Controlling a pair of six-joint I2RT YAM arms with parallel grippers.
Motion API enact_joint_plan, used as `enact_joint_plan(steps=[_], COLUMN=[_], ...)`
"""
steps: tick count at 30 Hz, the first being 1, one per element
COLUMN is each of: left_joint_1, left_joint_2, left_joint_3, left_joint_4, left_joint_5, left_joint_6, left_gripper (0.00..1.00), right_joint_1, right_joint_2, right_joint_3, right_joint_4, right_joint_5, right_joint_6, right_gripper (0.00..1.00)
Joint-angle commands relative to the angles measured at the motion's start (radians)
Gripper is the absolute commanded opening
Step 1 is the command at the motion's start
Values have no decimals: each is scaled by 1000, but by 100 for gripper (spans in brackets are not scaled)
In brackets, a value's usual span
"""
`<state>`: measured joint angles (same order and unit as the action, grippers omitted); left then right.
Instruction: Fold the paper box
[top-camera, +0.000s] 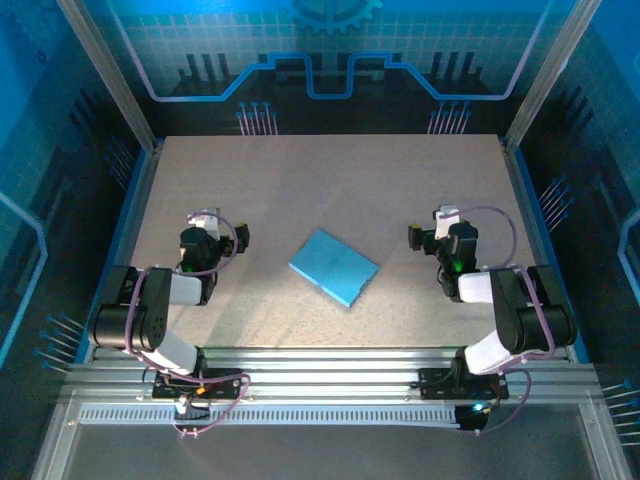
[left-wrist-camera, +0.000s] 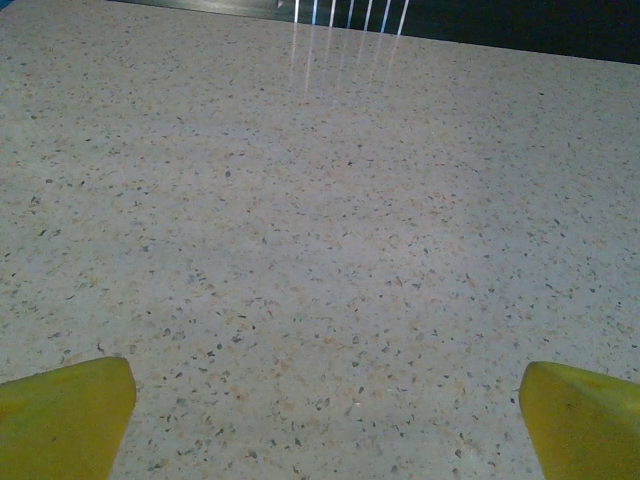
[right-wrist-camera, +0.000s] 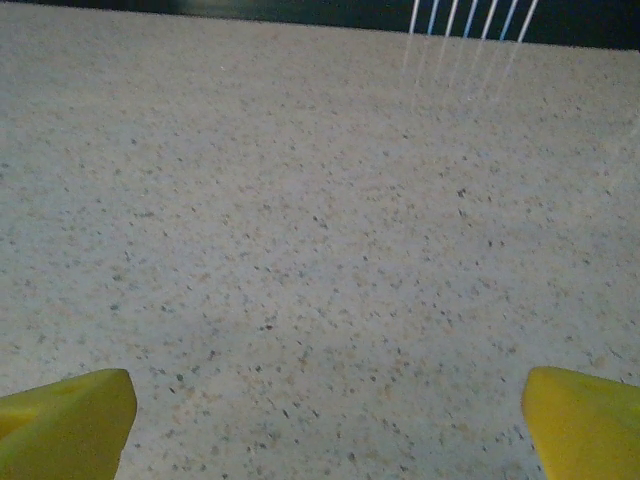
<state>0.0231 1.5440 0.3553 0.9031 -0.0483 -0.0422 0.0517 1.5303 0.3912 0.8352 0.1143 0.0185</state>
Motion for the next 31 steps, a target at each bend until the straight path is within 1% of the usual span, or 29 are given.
enact_joint_plan(steps=[1,3,5,6,7,9,11,13,14,31], left_joint_1=[-3,-3,-3,-3,-4,-3,-4,-5,-5,-5], left_joint_2=[4,3,4,4,3,4,3,4,3,3], left_joint_3=[24,23,22,22,23,23,23,23,24,23], left_joint_4=[20,18,19,18,19,19,19,18,19,17], left_joint_5=[7,8,8,7,6,7,6,7,6,5], left_joint_6=[24,24,24,24,24,24,25,25,25,25], left_gripper=[99,99,99,99,99,99,99,99,99,99], right_joint_1=[-10,-15,-50,-62,-69,-70,-58,-5,7,6], right_joint_2=[2,0,0,1,1,2,1,3,5,5], right_joint_3=[-15,-28,-76,-95,-105,-79,-20,8,12,11], right_joint_4=[83,104,200,237,257,206,87,38,37,39], right_joint_5=[-44,-92,-209,-244,-252,-222,-155,-60,-48,-53], right_joint_6=[3,-8,-6,-2,3,13,22,-14,-22,-24], right_gripper=[100,100,100,100,100,100,100,100,100,100])
